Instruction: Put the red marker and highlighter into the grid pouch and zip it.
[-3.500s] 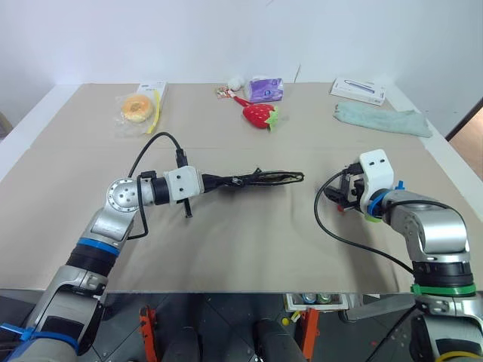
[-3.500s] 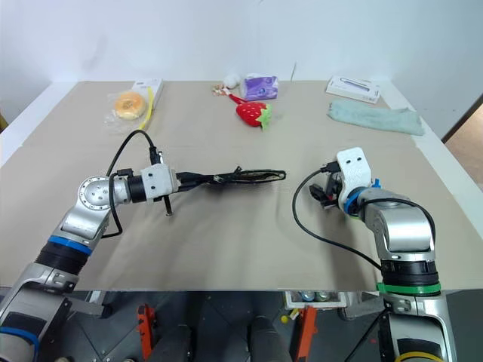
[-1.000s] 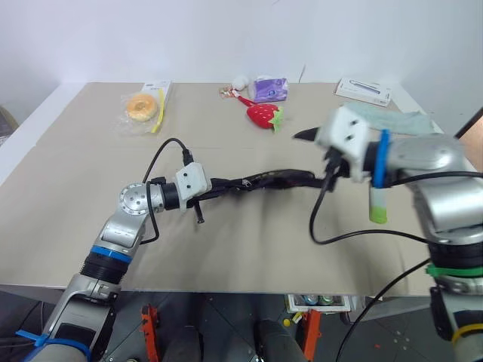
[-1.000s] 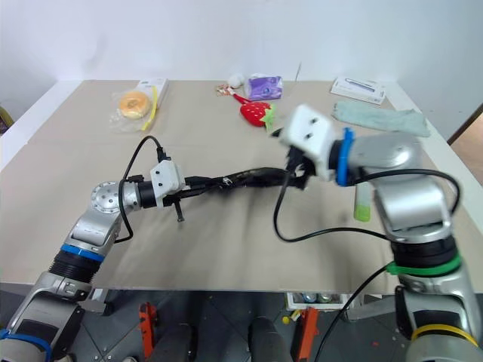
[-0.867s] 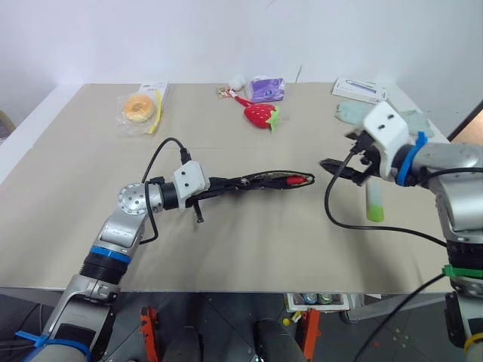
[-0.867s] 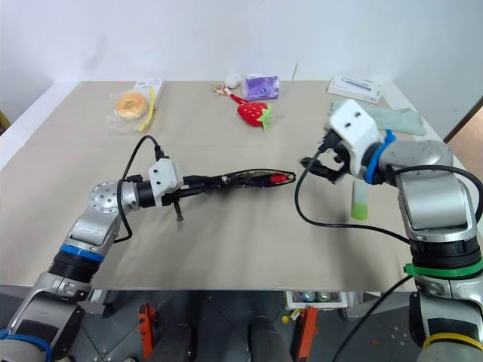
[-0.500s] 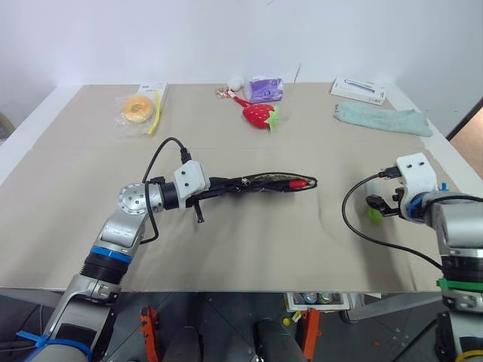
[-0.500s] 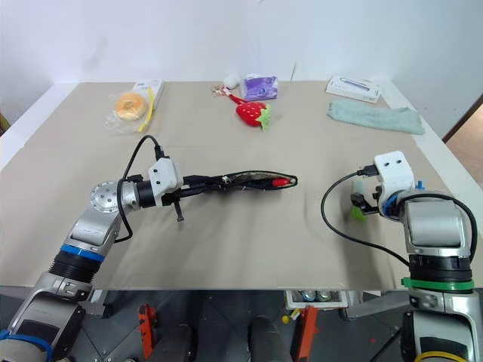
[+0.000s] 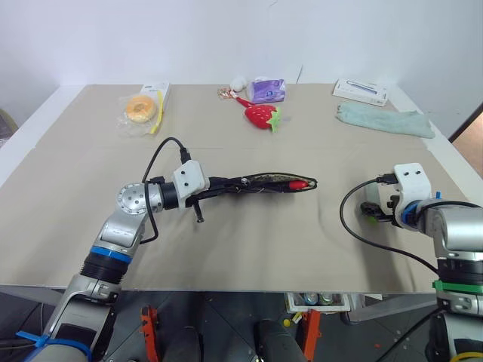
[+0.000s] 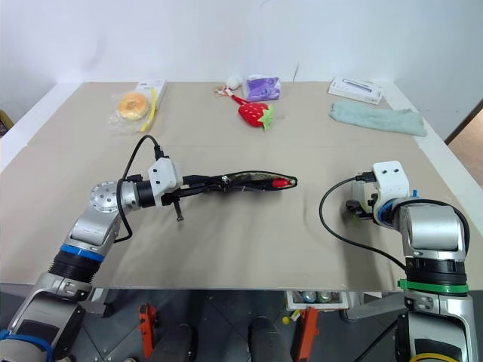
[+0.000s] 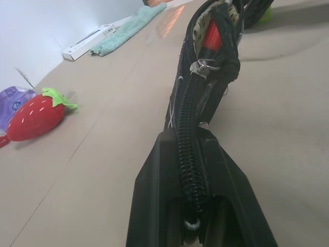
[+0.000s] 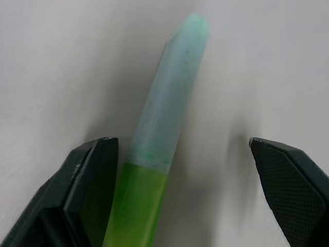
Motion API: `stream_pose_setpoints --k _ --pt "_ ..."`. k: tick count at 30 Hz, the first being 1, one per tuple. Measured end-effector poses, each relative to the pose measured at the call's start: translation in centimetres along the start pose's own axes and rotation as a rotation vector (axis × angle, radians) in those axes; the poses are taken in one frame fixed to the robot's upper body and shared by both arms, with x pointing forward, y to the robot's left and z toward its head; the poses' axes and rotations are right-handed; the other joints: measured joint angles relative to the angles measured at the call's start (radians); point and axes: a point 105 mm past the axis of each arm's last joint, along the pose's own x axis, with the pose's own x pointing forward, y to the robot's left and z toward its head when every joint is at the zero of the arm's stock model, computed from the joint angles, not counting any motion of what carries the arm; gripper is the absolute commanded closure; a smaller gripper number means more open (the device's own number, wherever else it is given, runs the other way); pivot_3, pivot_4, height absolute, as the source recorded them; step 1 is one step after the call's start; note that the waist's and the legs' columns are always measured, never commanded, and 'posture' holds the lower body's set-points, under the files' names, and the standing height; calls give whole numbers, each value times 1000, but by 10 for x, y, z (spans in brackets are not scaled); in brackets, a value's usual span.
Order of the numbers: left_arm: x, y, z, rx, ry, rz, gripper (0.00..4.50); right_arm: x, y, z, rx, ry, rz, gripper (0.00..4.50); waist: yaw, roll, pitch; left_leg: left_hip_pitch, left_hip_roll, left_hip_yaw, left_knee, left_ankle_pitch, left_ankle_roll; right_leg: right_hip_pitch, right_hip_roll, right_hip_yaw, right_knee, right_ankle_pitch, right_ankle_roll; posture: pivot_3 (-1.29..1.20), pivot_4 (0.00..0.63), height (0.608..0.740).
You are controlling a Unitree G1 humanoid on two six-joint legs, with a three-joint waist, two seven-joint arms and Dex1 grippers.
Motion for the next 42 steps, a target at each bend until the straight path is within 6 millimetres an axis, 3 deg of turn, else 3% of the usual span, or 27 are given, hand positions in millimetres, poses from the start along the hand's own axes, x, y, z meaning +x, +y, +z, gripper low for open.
stream_pose_setpoints --k 4,9,12,17,21,25,31,42 --pt "0 0 0 0 0 1 4500 1 3 0 -5 -3 17 3404 1 0 0 0 0 0 1 0 0 1 -1 0 0 0 0 0 150 739" --pt "0 0 0 0 0 2 4500 0 2 3 -19 -22 21 3590 1 0 0 0 0 0 1 0 0 1 0 0 0 0 0 0 150 739" --pt "0 1 0 0 -1 3 4500 -5 14 27 -119 -179 95 4107 -1 0 0 0 0 0 1 0 0 0 0 1 0 0 1 0 150 739" --pt "1 1 1 1 -6 3 4500 -54 61 76 -589 -524 321 4107 -4 1 0 0 0 0 -1 0 0 -1 0 0 0 -1 2 0 150 739" --pt "1 1 1 0 -3 3 4500 -83 102 81 -827 -579 536 4107 -4 0 1 0 0 1 0 0 0 0 0 1 0 -1 1 0 150 739" --pt "2 2 2 3 -5 3 4500 -100 131 88 -1048 -597 612 4107 -2 0 1 0 1 0 1 0 0 -1 0 -1 0 0 0 0 150 739" --pt "1 2 1 1 0 5 4500 -87 136 78 -1171 -508 602 4107 1 0 1 -1 0 1 1 0 -1 -1 0 0 0 -1 1 0 150 739" --pt "1 3 1 -1 0 10 4500 -78 137 73 -1183 -460 606 4107 1 0 1 -1 0 0 0 0 0 -2 0 -1 0 -2 0 0 150 739"
